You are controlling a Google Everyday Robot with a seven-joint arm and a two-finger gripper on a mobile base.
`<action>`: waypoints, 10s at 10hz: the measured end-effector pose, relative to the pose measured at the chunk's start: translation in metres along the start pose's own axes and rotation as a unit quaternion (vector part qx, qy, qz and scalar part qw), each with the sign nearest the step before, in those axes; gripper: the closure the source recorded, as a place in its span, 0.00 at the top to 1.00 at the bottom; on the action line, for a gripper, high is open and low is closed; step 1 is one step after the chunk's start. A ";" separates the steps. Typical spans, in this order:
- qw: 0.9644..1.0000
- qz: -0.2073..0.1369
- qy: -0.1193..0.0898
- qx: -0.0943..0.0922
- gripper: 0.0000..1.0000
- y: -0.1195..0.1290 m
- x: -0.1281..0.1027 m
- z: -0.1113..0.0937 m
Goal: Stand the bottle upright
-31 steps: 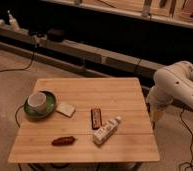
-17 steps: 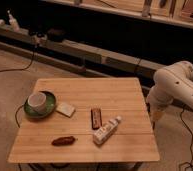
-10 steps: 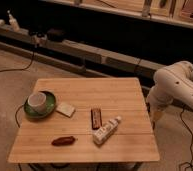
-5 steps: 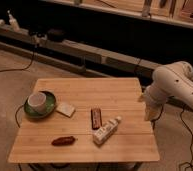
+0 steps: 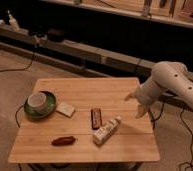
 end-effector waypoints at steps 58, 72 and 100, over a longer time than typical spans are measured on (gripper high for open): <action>0.983 -0.120 0.071 -0.123 0.25 -0.046 0.018 0.127; 0.968 -0.169 0.114 -0.148 0.25 -0.028 0.014 0.077; 0.975 -0.112 0.149 -0.118 0.25 -0.034 0.045 0.053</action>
